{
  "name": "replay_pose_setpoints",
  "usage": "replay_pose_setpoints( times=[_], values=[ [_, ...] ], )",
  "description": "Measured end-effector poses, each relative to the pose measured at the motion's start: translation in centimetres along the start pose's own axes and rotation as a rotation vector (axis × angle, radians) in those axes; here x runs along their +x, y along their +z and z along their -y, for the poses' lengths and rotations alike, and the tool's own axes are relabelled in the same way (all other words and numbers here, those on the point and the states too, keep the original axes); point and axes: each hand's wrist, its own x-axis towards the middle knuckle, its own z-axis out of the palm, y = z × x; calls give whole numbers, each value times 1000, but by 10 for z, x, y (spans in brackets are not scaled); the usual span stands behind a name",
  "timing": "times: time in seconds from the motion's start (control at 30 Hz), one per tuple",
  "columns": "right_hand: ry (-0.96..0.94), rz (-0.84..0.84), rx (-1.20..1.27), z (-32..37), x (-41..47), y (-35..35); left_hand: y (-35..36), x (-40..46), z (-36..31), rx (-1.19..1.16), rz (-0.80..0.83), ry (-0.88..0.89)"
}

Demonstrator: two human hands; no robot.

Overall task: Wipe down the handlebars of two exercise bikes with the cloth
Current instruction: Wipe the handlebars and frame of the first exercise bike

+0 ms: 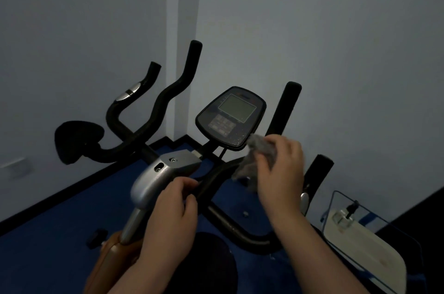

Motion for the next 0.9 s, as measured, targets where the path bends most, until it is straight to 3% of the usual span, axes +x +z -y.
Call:
replay_pose_setpoints(
  times=[0.07, 0.23, 0.37, 0.43, 0.6, 0.67, 0.77, 0.83, 0.9],
  values=[
    [49, -68, -68, 4, -5, 5, 1, -2, -1, -3, -18, -11],
    [-149, 268, 30, 20, -51, 18, -3, -7, -5, -21, -9, -49],
    [-57, 79, 47, 6, -1, 7, -6, -12, -6, -15, -25, -80],
    [-78, 62, -39, 11, -6, 14, -6, -12, -9, -14, -41, -83],
    [-232, 431, 53, 29, -44, 19, -6, -10, -8, -17, -14, -73],
    [-210, 356, 39, 21, -18, 9, -6, -8, -6, -13, -14, -80],
    [-110, 110, -28, 11, 5, -2, -5, -8, -3, -35, -17, -102],
    [-174, 160, -61, 12, -14, 5, -4, -8, -3, -49, -11, -107],
    [-251, 322, -17, 12, -39, 11, -3, -6, -1, -67, -3, -97]
  ],
)
